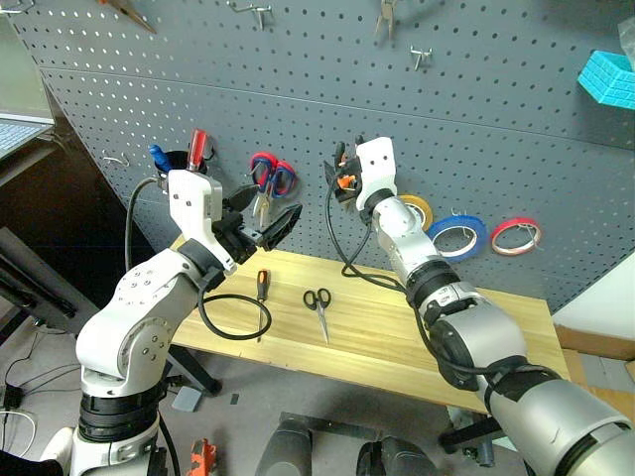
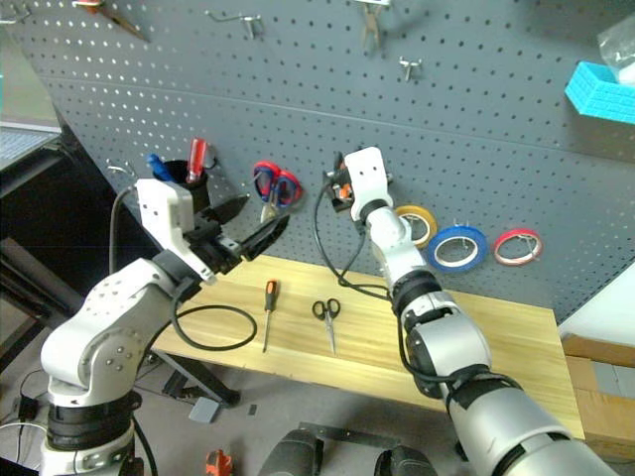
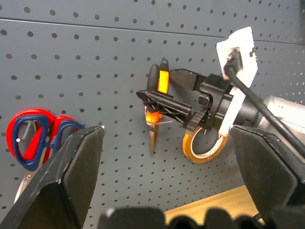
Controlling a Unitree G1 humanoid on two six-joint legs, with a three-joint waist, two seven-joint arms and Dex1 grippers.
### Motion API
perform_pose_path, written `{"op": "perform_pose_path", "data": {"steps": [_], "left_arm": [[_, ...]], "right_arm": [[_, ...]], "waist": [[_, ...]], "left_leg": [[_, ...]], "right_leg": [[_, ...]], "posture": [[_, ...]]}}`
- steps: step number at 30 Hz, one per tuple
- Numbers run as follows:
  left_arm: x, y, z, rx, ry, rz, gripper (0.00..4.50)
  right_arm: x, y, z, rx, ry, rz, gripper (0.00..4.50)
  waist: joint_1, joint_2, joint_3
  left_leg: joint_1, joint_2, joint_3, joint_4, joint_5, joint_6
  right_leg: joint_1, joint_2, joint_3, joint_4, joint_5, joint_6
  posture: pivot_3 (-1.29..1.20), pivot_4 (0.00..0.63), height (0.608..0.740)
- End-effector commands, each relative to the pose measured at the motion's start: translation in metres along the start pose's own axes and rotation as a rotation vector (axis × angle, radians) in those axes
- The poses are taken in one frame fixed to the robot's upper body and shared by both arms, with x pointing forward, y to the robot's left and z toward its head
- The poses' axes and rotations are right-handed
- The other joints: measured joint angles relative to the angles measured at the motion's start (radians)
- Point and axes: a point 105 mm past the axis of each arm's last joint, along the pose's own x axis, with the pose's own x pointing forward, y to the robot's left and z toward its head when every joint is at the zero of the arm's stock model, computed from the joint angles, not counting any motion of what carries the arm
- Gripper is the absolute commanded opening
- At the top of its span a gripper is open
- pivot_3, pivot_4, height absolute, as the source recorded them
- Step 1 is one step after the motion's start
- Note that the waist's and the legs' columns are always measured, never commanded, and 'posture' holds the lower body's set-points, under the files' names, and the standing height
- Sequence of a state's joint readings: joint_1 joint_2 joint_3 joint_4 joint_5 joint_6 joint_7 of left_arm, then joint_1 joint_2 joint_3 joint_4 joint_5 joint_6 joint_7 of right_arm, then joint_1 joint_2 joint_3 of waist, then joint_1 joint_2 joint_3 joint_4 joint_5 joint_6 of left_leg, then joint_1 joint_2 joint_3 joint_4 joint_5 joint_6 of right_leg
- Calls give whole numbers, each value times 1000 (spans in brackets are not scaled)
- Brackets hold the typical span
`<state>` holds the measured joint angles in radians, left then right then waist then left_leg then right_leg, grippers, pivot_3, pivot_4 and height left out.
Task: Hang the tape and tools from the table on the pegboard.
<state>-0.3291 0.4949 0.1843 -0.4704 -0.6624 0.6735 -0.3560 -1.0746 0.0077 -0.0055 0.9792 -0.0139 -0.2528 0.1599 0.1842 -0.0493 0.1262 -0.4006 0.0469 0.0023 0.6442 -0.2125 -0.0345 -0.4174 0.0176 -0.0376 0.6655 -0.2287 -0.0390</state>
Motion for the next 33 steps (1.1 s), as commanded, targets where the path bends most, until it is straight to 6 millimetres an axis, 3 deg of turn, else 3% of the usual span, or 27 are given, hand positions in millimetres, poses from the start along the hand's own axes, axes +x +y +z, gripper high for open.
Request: {"op": "perform_pose_path", "data": {"steps": [1, 6, 10, 15, 20, 27, 33], "left_arm": [[-5, -17, 2, -3, -20, -15, 4500], [-13, -23, -26, -46, 55, 111, 4500], [-16, -19, -67, -96, 154, 288, 4500], [-11, -4, -117, -125, 298, 503, 4500], [6, -8, -163, -226, 430, 619, 4500], [20, -21, -197, -285, 571, 688, 4500], [24, -28, -212, -320, 641, 746, 4500]], "right_arm": [[-10, -5, 27, -6, -89, 57, 4471], [-46, -1, 37, -34, -71, 184, 4471], [-85, 7, 37, -75, -11, 364, 4471], [-126, 22, 14, -104, 86, 589, 4471], [-158, 31, -16, -128, 178, 778, 4471], [-183, 38, -46, -144, 253, 936, 4471], [-179, 38, -47, -152, 244, 954, 4471]], "waist": [[-1, 0, 0], [-8, 3, 2], [-20, 10, 6], [-52, 19, 12], [-94, 22, 25], [-137, 19, 42], [-156, 16, 55]], "left_leg": [[0, 1, 0, 0, 0, 0], [-1, 2, 0, -1, 0, 0], [1, 2, 1, 0, 0, 0], [7, -1, 1, 1, 0, 1], [7, -2, 0, 0, 0, 1], [3, -2, 1, -1, 0, 2], [2, -2, 0, -2, 0, 2]], "right_leg": [[0, 0, 0, -1, 0, 0], [0, -4, 2, -1, 0, 0], [2, -4, 2, -2, -1, 1], [7, -3, -1, -2, -4, -5], [7, -2, -2, -3, -4, -5], [6, -1, -2, -7, -2, 2], [5, -1, -2, -7, -2, 3]], "posture": [[303, 59, 740], [257, 90, 740], [218, 109, 740], [168, 136, 740], [124, 160, 740], [90, 180, 740], [57, 187, 740]]}}
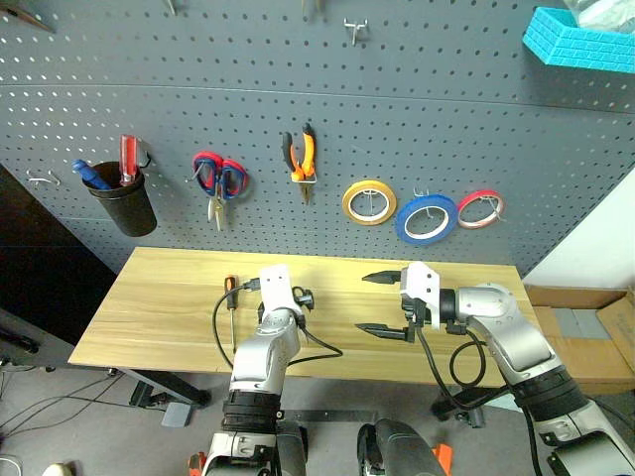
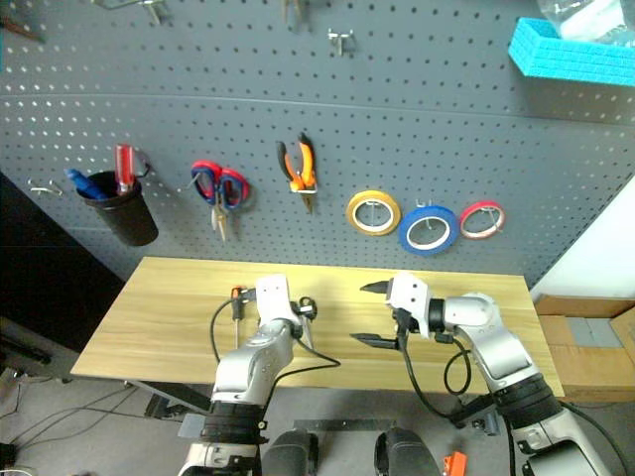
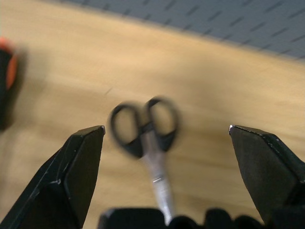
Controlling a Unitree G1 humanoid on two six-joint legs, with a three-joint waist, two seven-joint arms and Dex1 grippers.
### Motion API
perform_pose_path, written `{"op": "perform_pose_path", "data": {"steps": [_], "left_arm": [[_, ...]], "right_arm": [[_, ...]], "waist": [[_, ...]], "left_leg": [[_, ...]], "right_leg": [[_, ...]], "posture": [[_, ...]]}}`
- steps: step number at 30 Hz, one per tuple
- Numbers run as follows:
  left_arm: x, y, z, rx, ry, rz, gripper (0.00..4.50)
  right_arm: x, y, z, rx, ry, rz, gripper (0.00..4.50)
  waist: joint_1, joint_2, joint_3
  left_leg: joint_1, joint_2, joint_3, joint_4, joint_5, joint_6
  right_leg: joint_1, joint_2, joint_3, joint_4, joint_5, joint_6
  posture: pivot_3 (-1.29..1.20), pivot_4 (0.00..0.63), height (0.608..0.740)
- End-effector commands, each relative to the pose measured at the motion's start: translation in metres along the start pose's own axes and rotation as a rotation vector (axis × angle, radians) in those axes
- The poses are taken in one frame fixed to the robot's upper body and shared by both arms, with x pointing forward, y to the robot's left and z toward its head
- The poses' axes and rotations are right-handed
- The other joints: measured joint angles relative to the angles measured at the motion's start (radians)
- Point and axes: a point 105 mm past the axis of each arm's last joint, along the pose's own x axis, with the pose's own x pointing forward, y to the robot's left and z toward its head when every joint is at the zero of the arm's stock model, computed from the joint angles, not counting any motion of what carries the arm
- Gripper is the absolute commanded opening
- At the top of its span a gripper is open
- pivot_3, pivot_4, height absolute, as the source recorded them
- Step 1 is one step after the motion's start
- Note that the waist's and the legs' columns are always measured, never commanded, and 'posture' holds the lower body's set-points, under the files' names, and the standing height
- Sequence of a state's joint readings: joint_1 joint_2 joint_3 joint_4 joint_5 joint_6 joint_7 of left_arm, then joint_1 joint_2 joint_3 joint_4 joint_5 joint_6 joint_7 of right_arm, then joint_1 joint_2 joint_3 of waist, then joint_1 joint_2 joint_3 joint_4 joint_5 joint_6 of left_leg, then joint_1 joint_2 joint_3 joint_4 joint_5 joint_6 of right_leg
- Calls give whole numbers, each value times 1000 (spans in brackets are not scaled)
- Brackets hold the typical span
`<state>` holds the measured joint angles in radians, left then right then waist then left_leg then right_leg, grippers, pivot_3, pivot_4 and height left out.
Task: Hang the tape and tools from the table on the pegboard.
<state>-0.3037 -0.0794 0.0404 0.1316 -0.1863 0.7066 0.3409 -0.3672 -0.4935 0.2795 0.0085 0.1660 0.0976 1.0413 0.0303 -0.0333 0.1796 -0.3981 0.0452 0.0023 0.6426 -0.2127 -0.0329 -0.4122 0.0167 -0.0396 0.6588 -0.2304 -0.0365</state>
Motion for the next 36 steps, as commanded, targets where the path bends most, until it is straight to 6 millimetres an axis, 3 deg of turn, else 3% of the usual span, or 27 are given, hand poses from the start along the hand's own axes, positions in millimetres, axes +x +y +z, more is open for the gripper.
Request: {"op": "perform_pose_path", "data": {"steps": [1, 4, 25, 36], "left_arm": [[-4, -33, 0, -45, 5, -40, 4500], [-3, -44, -8, -41, 42, -67, 4500], [-9, -56, -40, -1, 185, -24, 4500], [-9, -56, -36, -11, 188, 41, 4500]], "right_arm": [[1, -7, 13, -47, -29, 10, 4471], [0, -8, 12, -35, -22, 26, 4471], [-1, -16, 14, 8, -22, 26, 4471], [-2, -17, 11, 31, -19, 13, 4471]], "waist": [[-4, 0, 3], [-4, -1, 6], [-10, -3, 30], [-12, -4, 48]], "left_leg": [[0, 0, 0, 0, 0, 0], [-1, -1, 0, 1, 0, 0], [-4, -1, 1, -5, -1, -1], [-4, -1, 3, -12, -1, -1]], "right_leg": [[0, 0, 0, 0, 0, 0], [0, -1, 0, -1, 1, 1], [-2, -1, 1, -9, 1, 5], [-3, -1, 2, -14, 0, 6]], "posture": [[45, 189, 740], [35, 191, 740], [-5, 223, 740], [-19, 238, 740]]}}
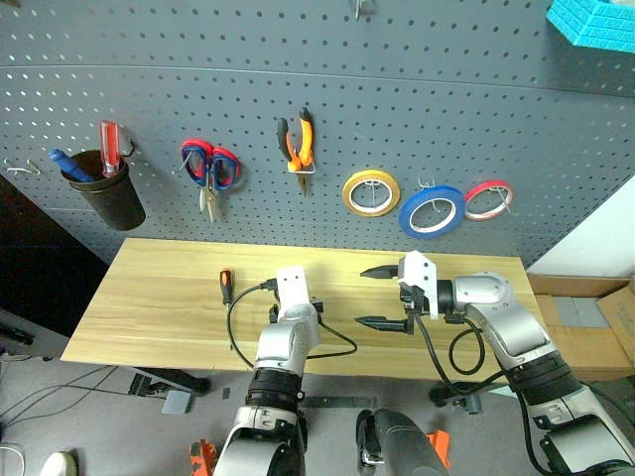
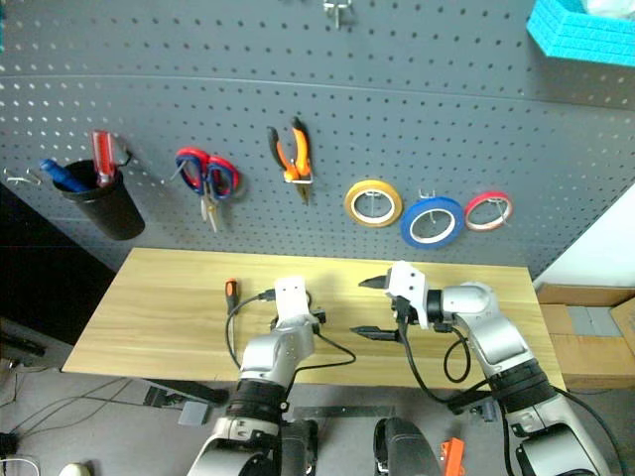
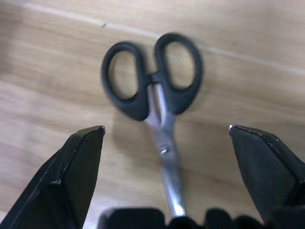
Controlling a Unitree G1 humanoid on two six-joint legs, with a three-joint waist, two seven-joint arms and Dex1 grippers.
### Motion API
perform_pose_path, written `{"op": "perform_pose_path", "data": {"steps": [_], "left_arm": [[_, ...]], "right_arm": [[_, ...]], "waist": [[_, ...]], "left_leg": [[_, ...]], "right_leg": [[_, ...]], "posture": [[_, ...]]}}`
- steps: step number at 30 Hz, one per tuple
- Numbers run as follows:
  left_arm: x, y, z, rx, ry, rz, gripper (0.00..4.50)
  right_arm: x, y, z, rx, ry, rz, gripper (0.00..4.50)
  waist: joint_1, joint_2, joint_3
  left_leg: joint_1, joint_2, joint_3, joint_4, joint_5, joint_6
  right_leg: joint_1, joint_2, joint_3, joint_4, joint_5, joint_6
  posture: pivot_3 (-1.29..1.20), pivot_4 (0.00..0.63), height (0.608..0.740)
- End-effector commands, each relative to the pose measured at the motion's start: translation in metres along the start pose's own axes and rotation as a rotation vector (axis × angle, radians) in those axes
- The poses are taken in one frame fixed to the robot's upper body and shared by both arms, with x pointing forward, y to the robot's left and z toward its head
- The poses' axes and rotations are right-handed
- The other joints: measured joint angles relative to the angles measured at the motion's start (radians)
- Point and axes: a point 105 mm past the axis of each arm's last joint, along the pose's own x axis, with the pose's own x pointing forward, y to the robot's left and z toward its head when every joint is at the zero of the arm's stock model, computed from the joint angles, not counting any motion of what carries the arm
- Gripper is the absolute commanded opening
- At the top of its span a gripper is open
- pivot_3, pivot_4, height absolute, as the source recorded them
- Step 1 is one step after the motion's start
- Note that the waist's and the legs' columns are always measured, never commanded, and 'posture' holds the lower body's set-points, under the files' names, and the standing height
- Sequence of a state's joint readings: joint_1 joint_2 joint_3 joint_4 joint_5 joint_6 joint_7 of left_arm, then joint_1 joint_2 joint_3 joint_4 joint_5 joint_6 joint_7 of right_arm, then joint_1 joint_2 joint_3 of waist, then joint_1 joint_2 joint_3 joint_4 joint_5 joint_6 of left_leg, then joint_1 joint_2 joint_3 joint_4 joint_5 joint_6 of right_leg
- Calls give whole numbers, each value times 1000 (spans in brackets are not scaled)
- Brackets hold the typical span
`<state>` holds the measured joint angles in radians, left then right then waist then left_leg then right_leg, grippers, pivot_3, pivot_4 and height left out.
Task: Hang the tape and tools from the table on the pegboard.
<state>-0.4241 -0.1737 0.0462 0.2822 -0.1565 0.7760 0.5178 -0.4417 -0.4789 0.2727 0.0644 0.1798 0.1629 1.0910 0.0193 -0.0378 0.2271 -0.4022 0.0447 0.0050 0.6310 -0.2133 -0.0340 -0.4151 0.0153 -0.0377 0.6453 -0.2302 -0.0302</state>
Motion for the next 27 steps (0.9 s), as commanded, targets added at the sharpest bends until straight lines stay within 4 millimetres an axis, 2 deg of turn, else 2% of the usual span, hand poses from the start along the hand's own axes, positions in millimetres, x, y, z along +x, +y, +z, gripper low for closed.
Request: {"op": "perform_pose_path", "data": {"steps": [1, 15, 21, 27], "left_arm": [[-14, -30, -28, -50, 75, -59, 4500], [-13, -12, -43, -47, 132, 38, 4500], [-12, -16, -46, -34, 148, 23, 4500], [-10, -12, -54, -38, 175, 39, 4500]], "right_arm": [[-5, -6, 8, -12, -30, -20, 4471], [-5, -12, 9, 6, -41, -48, 4471], [-3, -13, 10, 4, -48, -56, 4471], [-4, -14, 11, 3, -48, -68, 4471]], "waist": [[-1, 0, 1], [-12, 0, 9], [-13, 0, 9], [-15, 0, 9]], "left_leg": [[0, 0, 0, 0, 0, 0], [-1, 0, 1, -1, 0, 0], [-6, 0, 1, -1, 0, 0], [-6, 0, 1, -1, 0, 0]], "right_leg": [[0, 0, 0, 0, 0, 1], [-2, -1, 1, 0, -1, 1], [-6, -1, 1, 1, 0, 1], [-6, -1, 1, 0, -1, 1]], "posture": [[-20, 239, 740], [-21, 251, 740], [-28, 251, 740], [-35, 251, 740]]}}
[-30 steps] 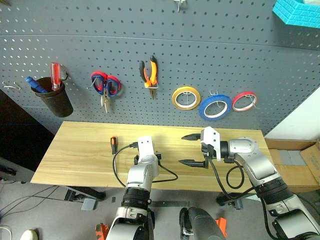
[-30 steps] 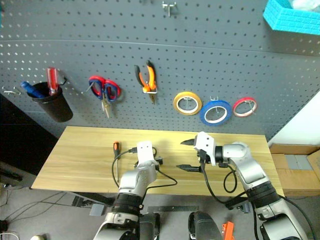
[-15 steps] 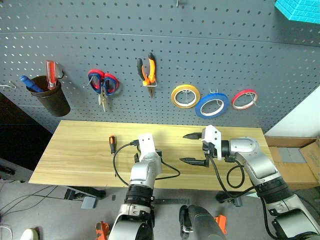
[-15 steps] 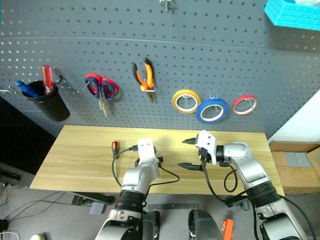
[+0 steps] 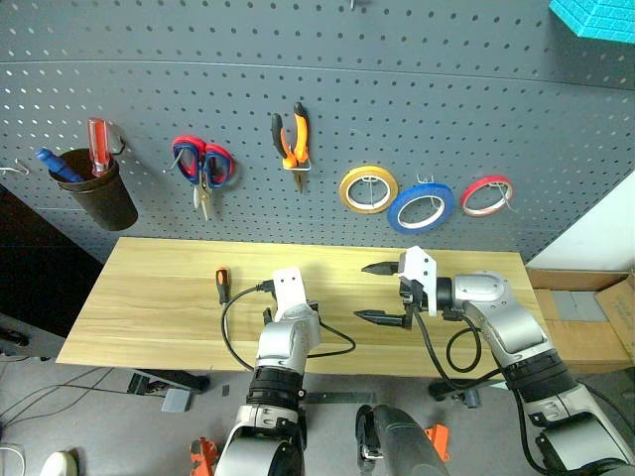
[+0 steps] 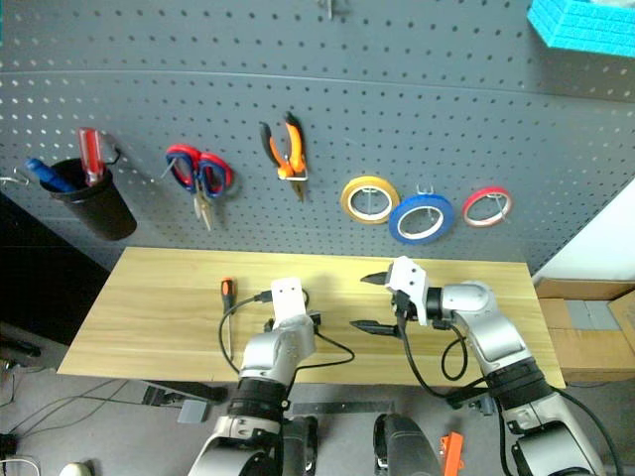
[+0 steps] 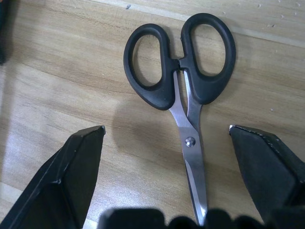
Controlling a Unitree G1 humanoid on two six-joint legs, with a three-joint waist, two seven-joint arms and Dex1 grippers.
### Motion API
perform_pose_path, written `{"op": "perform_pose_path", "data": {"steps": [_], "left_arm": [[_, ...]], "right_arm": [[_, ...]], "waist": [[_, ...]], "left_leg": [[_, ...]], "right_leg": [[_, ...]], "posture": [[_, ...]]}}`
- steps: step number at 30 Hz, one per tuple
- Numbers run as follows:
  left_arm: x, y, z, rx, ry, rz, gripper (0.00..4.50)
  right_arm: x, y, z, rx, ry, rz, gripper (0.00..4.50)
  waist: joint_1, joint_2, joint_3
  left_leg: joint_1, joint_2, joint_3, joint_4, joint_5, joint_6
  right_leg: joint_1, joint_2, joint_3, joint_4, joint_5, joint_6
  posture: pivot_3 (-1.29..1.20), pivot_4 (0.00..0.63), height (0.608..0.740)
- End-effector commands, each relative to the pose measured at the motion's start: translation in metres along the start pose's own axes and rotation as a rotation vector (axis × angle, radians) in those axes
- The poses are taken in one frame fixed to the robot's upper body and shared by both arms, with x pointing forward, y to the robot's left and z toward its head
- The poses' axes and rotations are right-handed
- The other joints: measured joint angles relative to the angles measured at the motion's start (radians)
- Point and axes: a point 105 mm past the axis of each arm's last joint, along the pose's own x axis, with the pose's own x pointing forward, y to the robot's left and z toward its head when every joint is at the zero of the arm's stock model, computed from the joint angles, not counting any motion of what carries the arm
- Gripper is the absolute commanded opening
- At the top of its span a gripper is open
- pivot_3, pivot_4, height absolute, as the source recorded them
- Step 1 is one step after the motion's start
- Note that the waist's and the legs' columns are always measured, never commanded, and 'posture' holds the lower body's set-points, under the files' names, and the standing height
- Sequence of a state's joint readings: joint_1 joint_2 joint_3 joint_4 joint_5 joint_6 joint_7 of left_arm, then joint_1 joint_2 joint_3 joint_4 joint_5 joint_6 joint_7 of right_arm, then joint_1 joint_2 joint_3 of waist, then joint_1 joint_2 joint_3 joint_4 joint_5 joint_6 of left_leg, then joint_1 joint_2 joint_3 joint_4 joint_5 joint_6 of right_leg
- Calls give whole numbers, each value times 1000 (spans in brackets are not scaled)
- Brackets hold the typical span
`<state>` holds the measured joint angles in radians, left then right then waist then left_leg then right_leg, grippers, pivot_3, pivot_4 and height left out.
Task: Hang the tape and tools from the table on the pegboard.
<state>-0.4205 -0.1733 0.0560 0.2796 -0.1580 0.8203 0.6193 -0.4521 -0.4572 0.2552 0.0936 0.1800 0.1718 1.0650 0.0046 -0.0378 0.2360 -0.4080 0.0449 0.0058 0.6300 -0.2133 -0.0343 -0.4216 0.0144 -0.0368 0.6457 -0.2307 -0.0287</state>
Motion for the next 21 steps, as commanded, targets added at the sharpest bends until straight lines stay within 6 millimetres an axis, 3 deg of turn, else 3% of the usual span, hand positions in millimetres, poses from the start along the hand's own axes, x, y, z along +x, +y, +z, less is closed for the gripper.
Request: {"op": "perform_pose_path", "data": {"steps": [1, 20, 21], "left_arm": [[-10, -24, -48, -42, 138, -66, 4500], [-11, -23, -49, -31, 141, -53, 4500], [-11, -23, -49, -32, 142, -52, 4324]], "right_arm": [[-4, -6, 12, -24, -37, -26, 4471], [-16, -3, -8, -42, 40, -15, 4471], [-16, -3, -8, -42, 40, -16, 4493]], "waist": [[-1, 0, 0], [-6, 0, 11], [-6, 0, 13]], "left_leg": [[0, 0, 0, 0, 0, 0], [1, 0, 0, 0, 0, 0], [1, 0, 0, 0, 0, 0]], "right_leg": [[0, 0, 0, 0, 0, 0], [0, 0, 0, 0, 0, 0], [0, 0, 0, 0, 0, 0]], "posture": [[-38, 250, 740], [-42, 274, 740], [-45, 274, 740]]}}
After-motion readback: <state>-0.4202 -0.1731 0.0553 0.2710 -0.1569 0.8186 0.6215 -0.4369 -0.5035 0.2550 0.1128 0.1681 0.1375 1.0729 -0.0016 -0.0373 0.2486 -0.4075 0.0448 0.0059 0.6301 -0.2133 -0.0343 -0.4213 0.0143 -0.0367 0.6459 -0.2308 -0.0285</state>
